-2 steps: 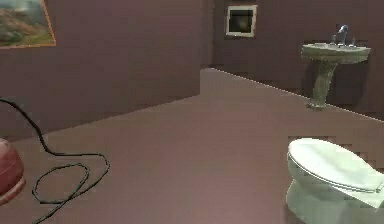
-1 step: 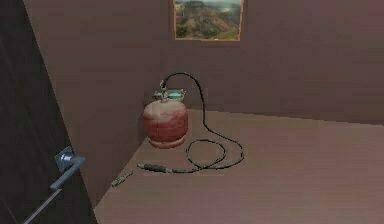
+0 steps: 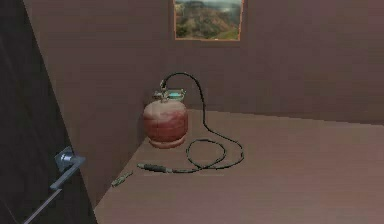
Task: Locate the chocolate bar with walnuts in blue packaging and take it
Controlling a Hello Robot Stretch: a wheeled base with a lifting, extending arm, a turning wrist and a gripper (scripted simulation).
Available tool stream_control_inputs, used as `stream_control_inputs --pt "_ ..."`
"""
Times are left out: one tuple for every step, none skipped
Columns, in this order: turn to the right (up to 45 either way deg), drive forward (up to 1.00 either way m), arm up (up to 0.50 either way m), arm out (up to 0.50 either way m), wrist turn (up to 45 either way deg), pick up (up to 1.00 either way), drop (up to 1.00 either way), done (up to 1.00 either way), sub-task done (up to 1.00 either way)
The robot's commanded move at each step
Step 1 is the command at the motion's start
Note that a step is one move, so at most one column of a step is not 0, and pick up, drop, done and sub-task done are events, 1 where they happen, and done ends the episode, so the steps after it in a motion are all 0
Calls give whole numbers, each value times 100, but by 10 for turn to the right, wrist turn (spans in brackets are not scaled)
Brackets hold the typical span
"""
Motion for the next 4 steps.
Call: stream_control_inputs --pt "240 0 0 0 0 0 0 0 0" --pt "0 35 0 0 0 0 0 0 0" --pt "-450 0 0 0 0 0 0 0 0" --pt "-450 0 0 0 0 0 0 0 0"
